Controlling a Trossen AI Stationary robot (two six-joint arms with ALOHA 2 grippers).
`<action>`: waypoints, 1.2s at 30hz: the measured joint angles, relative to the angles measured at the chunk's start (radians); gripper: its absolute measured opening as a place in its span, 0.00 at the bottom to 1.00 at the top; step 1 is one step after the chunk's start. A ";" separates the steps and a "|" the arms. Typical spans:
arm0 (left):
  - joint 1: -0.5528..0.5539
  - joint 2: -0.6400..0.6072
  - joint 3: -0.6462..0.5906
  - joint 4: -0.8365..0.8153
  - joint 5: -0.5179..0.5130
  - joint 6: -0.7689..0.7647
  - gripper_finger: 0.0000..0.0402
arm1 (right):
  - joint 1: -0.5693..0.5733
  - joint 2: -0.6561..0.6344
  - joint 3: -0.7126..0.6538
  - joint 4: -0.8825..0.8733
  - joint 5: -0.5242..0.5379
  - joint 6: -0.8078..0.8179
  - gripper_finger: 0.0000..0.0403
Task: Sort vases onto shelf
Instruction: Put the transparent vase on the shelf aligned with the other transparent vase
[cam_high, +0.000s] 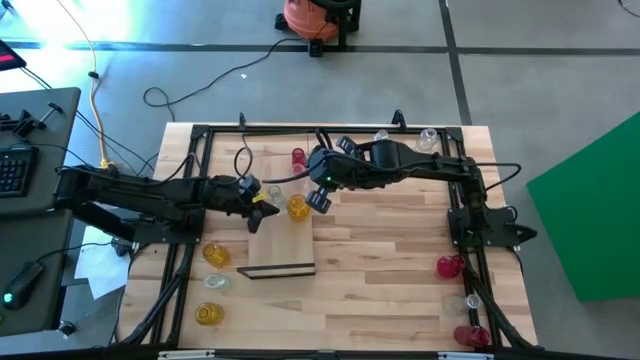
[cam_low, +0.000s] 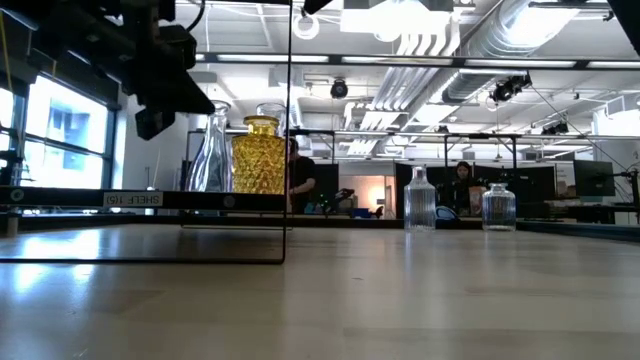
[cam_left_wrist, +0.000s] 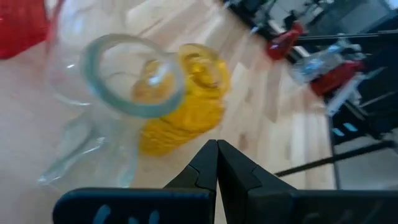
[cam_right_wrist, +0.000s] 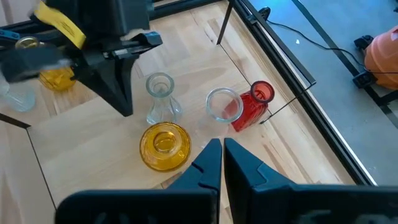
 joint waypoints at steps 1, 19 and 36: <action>0.002 0.008 0.000 0.002 -0.011 0.000 0.00 | 0.000 0.000 0.000 0.000 0.000 0.000 0.00; 0.055 0.075 0.000 0.049 -0.081 0.024 0.00 | 0.000 0.000 0.000 -0.001 -0.014 -0.005 0.00; 0.150 0.075 0.000 0.049 -0.079 0.090 0.00 | 0.000 0.000 0.000 0.000 -0.037 0.000 0.00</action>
